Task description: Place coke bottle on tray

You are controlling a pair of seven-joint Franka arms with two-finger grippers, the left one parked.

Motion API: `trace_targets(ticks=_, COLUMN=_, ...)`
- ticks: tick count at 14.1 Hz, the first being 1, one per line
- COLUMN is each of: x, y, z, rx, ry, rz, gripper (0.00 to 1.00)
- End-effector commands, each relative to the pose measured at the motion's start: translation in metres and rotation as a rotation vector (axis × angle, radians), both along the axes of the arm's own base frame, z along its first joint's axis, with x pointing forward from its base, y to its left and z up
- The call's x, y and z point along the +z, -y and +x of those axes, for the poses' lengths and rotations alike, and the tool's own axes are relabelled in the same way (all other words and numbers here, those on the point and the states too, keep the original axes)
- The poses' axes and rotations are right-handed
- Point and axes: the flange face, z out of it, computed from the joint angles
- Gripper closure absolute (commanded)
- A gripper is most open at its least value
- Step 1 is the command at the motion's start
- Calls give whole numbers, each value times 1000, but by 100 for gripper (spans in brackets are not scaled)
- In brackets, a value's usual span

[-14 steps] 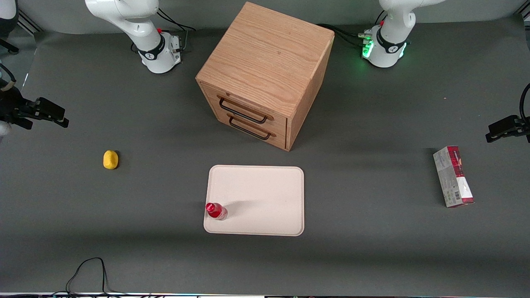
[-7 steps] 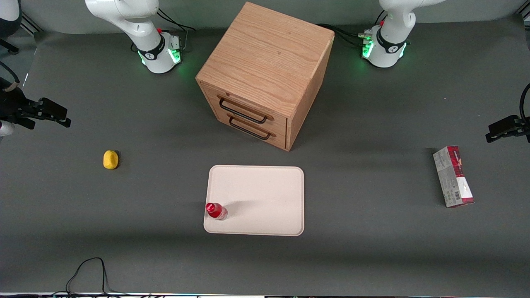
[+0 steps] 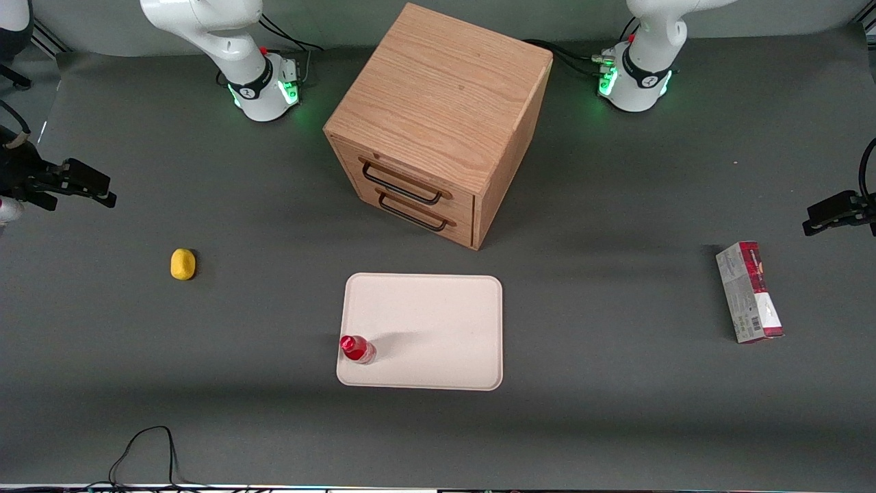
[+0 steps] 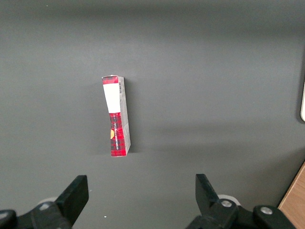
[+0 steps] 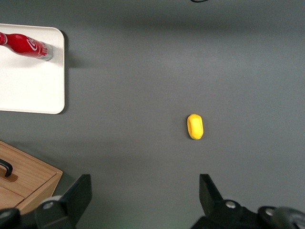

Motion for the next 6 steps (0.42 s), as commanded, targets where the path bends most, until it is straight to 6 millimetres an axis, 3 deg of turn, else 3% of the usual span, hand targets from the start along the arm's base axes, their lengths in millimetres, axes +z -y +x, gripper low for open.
trace_targets(ticks=1, x=3, y=0, z=-9, rx=1, ry=0, rz=1, gripper=0)
trace_targets(ticks=6, x=1, y=1, z=-9, rx=1, ry=-14, rz=1, gripper=0)
